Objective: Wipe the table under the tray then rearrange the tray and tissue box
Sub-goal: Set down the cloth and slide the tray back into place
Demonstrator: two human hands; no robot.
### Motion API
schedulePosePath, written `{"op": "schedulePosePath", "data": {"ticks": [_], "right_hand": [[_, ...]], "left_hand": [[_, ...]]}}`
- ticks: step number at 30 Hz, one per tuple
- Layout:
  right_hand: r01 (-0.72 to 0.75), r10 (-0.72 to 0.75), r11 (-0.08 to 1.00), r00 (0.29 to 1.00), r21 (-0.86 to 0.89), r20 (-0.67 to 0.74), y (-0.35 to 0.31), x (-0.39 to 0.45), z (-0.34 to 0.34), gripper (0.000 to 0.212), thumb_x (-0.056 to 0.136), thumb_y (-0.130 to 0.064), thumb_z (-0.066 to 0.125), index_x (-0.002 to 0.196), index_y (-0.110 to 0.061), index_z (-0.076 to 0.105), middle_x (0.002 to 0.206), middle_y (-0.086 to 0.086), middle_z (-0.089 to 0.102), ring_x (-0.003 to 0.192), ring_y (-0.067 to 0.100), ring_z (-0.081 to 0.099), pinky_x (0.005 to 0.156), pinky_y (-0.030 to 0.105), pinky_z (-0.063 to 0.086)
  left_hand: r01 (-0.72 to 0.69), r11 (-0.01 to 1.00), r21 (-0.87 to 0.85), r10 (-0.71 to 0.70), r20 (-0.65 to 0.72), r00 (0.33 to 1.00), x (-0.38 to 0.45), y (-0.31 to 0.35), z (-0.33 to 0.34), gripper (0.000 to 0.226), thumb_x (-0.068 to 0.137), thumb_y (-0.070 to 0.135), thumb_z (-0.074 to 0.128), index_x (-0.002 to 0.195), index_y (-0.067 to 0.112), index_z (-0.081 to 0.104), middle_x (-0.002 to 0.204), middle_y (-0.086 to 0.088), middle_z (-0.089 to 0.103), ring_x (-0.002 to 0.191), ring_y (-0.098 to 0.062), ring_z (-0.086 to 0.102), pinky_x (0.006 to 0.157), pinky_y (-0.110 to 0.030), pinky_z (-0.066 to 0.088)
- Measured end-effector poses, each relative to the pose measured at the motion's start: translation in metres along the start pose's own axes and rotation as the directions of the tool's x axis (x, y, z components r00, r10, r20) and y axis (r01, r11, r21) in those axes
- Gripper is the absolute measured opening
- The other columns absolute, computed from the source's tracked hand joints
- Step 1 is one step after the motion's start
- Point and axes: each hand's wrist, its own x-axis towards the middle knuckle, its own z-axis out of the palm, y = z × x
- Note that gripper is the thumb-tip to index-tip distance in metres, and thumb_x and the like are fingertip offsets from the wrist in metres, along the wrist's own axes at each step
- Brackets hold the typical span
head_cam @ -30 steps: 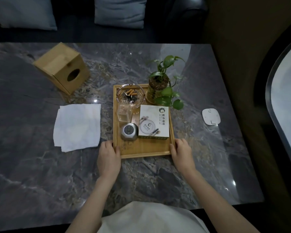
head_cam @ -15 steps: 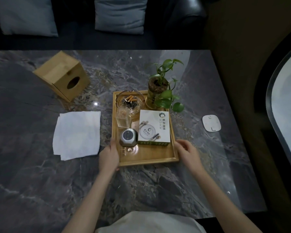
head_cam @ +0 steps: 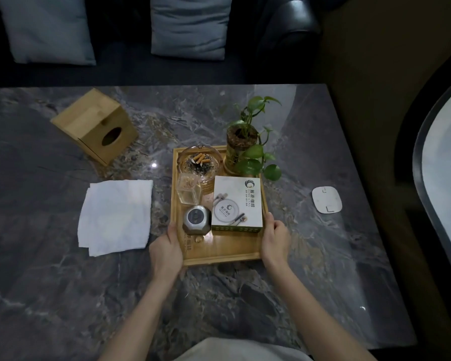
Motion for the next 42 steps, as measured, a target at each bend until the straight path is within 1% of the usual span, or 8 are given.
{"op": "schedulePosePath", "data": {"ticks": [7, 13, 20, 24, 31, 34, 38, 42], "right_hand": [[0.149, -0.148, 0.989, 0.987, 0.017, -0.058, -0.002, 0.017, -0.04, 0.042, 0.097, -0.036, 0.037, 0.075, -0.006, 0.057, 0.083, 0.016, 0.063, 0.078, 0.029, 0.057, 0.066, 0.035, 0.039], [0.213, -0.203, 0.975, 0.97, 0.061, -0.136, -0.002, 0.032, -0.09, 0.042, 0.097, -0.034, 0.038, 0.08, -0.002, 0.061, 0.081, 0.013, 0.062, 0.077, 0.026, 0.056, 0.065, 0.034, 0.037], [0.215, -0.206, 0.977, 0.954, 0.017, -0.219, 0.025, 0.059, -0.152, 0.042, 0.097, -0.034, 0.039, 0.084, -0.001, 0.062, 0.086, 0.016, 0.064, 0.079, 0.025, 0.057, 0.064, 0.031, 0.036], [0.189, -0.183, 0.982, 0.955, 0.003, -0.233, 0.05, 0.072, -0.176, 0.045, 0.097, -0.035, 0.038, 0.09, 0.002, 0.064, 0.089, 0.018, 0.066, 0.083, 0.03, 0.061, 0.066, 0.033, 0.04], [0.13, -0.133, 0.991, 0.967, -0.03, -0.215, 0.088, 0.085, -0.193, 0.048, 0.097, -0.034, 0.036, 0.088, 0.004, 0.064, 0.087, 0.023, 0.068, 0.081, 0.036, 0.063, 0.066, 0.037, 0.045], [0.105, -0.111, 0.994, 0.975, -0.042, -0.193, 0.1, 0.088, -0.195, 0.047, 0.097, -0.032, 0.036, 0.089, 0.004, 0.064, 0.092, 0.024, 0.068, 0.085, 0.036, 0.064, 0.067, 0.034, 0.044], [0.066, -0.074, 0.997, 0.98, -0.049, -0.183, 0.11, 0.092, -0.197, 0.047, 0.096, -0.034, 0.036, 0.092, 0.003, 0.063, 0.098, 0.024, 0.067, 0.09, 0.037, 0.063, 0.074, 0.037, 0.046], [0.045, -0.053, 0.998, 0.985, -0.047, -0.164, 0.112, 0.094, -0.196, 0.045, 0.097, -0.033, 0.037, 0.092, 0.004, 0.063, 0.098, 0.026, 0.066, 0.09, 0.039, 0.062, 0.075, 0.038, 0.046]], "left_hand": [[-0.098, 0.995, -0.024, 0.097, -0.042, 0.994, -0.024, 0.032, 0.014, 0.056, 0.098, 0.031, 0.028, 0.078, -0.007, 0.064, 0.084, -0.025, 0.064, 0.081, -0.033, 0.059, 0.07, -0.03, 0.034], [-0.194, 0.976, -0.102, 0.191, -0.036, 0.981, -0.051, 0.064, 0.042, 0.052, 0.098, 0.03, 0.028, 0.056, 0.01, 0.051, 0.054, -0.002, 0.046, 0.053, -0.02, 0.046, 0.049, -0.027, 0.03], [-0.194, 0.97, -0.147, 0.197, 0.009, 0.98, -0.081, 0.085, 0.096, 0.053, 0.097, 0.033, 0.03, 0.061, 0.004, 0.055, 0.053, -0.002, 0.046, 0.053, -0.02, 0.044, 0.05, -0.031, 0.03], [-0.235, 0.962, -0.137, 0.243, 0.038, 0.969, -0.099, 0.093, 0.12, 0.05, 0.097, 0.029, 0.032, 0.058, 0.007, 0.052, 0.058, -0.015, 0.056, 0.054, -0.022, 0.046, 0.056, -0.033, 0.035], [-0.178, 0.983, -0.05, 0.182, 0.088, 0.979, -0.123, 0.094, 0.151, 0.047, 0.098, 0.03, 0.03, 0.056, 0.016, 0.048, 0.053, 0.006, 0.046, 0.052, -0.01, 0.045, 0.052, -0.028, 0.029], [-0.159, 0.987, -0.017, 0.16, 0.102, 0.982, -0.13, 0.093, 0.158, 0.045, 0.098, 0.029, 0.029, 0.066, 0.01, 0.054, 0.056, 0.005, 0.047, 0.059, -0.016, 0.045, 0.061, -0.028, 0.031], [-0.128, 0.992, 0.015, 0.127, 0.08, 0.989, -0.134, 0.087, 0.169, 0.051, 0.098, 0.027, 0.031, 0.078, -0.006, 0.064, 0.077, -0.021, 0.065, 0.072, -0.029, 0.058, 0.065, -0.029, 0.033], [-0.113, 0.993, 0.016, 0.111, 0.081, 0.991, -0.138, 0.088, 0.171, 0.049, 0.098, 0.027, 0.031, 0.077, -0.004, 0.063, 0.068, -0.01, 0.057, 0.069, -0.025, 0.055, 0.061, -0.028, 0.032]]}}
